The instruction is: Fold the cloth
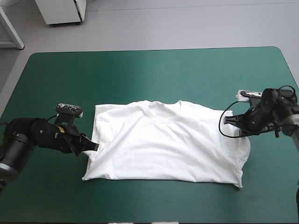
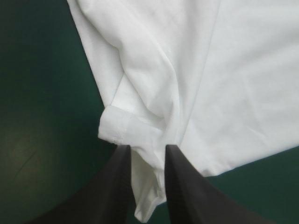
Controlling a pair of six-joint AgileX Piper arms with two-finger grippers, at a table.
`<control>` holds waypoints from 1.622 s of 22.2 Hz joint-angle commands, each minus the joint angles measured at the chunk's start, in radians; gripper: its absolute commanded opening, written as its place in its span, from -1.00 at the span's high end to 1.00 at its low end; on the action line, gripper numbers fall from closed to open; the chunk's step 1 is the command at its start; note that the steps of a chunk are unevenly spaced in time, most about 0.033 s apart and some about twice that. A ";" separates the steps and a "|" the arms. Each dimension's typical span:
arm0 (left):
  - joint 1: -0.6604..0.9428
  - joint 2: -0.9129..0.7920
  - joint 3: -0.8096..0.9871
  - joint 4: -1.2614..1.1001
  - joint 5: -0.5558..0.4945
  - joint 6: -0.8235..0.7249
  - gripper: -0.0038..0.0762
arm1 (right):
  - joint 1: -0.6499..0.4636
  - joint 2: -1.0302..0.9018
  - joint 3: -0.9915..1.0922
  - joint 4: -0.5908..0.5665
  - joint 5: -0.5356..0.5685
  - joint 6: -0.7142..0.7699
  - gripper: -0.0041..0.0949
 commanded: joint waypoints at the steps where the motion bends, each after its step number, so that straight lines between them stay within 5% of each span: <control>1: -0.003 -0.019 -0.032 -0.017 -0.032 0.002 0.43 | -0.003 -0.052 -0.046 0.155 0.039 -0.083 0.95; 9: -0.003 -0.019 -0.032 -0.039 -0.034 0.002 0.43 | 0.185 -0.033 -0.046 0.226 0.002 -0.111 0.95; 26: -0.003 -0.019 -0.032 -0.048 -0.036 -0.006 0.43 | 0.198 0.142 -0.046 0.275 -0.034 -0.132 0.94; 28: -0.003 -0.019 -0.032 -0.048 -0.034 -0.006 0.43 | 0.198 0.137 -0.048 0.279 -0.010 -0.138 0.77; 32: -0.003 -0.019 -0.032 -0.048 -0.034 -0.006 0.43 | 0.198 0.104 -0.081 0.306 0.046 -0.148 -0.05; 36: -0.003 -0.019 -0.032 -0.048 -0.024 -0.006 0.43 | 0.198 0.042 -0.093 0.273 0.080 -0.146 -0.05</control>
